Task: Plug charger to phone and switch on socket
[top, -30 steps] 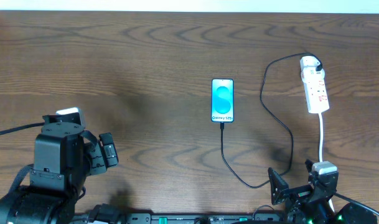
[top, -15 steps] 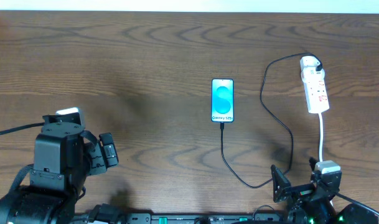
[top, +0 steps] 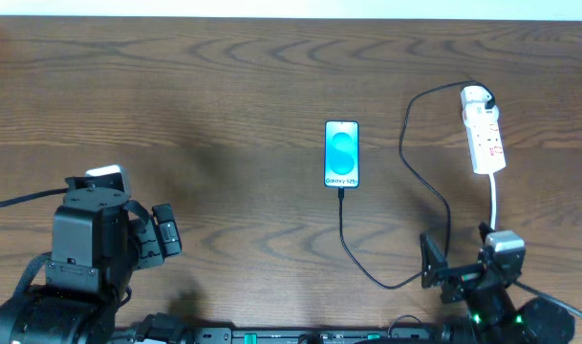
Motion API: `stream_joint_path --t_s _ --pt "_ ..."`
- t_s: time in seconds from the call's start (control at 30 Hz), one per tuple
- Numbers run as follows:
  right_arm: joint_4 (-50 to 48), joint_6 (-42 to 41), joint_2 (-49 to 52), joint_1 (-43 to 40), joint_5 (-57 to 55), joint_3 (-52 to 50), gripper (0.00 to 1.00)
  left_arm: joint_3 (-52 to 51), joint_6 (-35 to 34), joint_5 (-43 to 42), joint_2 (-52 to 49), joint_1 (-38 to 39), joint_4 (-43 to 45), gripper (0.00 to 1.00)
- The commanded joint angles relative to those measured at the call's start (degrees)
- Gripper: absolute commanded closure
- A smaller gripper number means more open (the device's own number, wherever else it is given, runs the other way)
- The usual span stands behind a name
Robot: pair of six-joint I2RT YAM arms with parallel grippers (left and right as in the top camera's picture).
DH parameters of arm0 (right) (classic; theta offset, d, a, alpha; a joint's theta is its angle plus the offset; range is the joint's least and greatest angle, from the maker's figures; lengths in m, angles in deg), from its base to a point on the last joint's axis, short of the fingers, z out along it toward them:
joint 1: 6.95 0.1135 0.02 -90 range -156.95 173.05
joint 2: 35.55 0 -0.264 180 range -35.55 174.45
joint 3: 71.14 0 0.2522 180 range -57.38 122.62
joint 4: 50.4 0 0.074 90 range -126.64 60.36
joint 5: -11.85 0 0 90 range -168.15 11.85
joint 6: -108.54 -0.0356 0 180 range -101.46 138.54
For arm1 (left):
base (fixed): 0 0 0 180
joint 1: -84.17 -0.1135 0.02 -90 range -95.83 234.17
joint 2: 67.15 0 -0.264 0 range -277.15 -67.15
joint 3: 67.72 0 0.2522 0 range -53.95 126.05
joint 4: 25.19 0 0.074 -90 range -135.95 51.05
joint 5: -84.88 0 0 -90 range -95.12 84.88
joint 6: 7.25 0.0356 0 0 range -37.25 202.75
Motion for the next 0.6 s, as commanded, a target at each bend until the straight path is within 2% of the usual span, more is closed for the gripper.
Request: stream_joint_path --t_s 0.0,0.2,0.57 --pt "-4.7 -2.4 -0.4 0.3 0.0 -3.5 0.01 0.0 0.5 0.5 0.1 0.1 -0.1 0.02" --pt "-14.4 -3.6 -0.7 1.0 -0.1 -8.7 0.01 0.0 0.5 0.5 0.1 0.1 -0.2 0.02" --pt "-23.3 -3.6 -0.7 4.6 -3.9 -12.6 0.01 0.0 0.5 0.5 0.1 0.1 -0.1 0.02"
